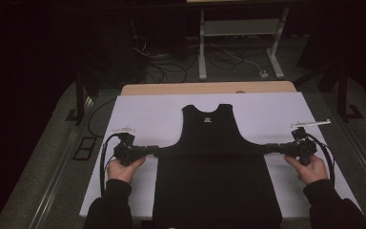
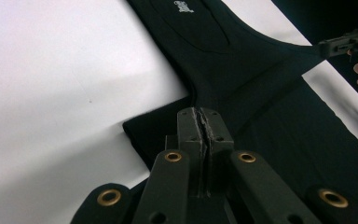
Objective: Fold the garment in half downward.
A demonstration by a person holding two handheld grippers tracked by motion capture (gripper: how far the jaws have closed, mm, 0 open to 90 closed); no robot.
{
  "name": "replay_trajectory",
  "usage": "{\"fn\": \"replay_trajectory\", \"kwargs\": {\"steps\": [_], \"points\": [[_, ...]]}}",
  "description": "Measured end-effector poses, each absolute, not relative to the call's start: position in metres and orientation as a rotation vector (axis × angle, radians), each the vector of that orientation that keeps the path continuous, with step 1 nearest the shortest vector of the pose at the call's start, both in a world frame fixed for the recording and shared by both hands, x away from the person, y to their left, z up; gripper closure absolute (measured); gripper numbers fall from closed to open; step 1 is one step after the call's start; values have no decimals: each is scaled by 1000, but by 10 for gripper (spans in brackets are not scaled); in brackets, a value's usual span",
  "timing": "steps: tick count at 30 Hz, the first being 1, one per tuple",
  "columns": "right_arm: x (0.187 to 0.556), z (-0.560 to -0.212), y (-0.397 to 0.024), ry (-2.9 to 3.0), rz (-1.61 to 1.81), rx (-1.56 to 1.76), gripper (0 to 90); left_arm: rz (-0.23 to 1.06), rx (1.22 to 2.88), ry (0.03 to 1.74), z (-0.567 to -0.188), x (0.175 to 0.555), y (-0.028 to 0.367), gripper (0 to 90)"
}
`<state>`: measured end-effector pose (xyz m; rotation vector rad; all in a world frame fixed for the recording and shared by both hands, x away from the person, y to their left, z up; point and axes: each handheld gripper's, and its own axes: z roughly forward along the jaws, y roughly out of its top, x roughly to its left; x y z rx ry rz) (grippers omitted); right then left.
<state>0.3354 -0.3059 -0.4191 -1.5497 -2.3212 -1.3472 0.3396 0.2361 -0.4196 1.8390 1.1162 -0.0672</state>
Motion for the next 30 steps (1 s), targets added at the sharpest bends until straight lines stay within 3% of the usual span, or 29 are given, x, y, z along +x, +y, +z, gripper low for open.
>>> {"fn": "replay_trajectory", "kwargs": {"steps": [30], "points": [[310,-427,-308,-2332,-1251,-1564,831,-129,1950,1105,-427,323,234,871]]}}
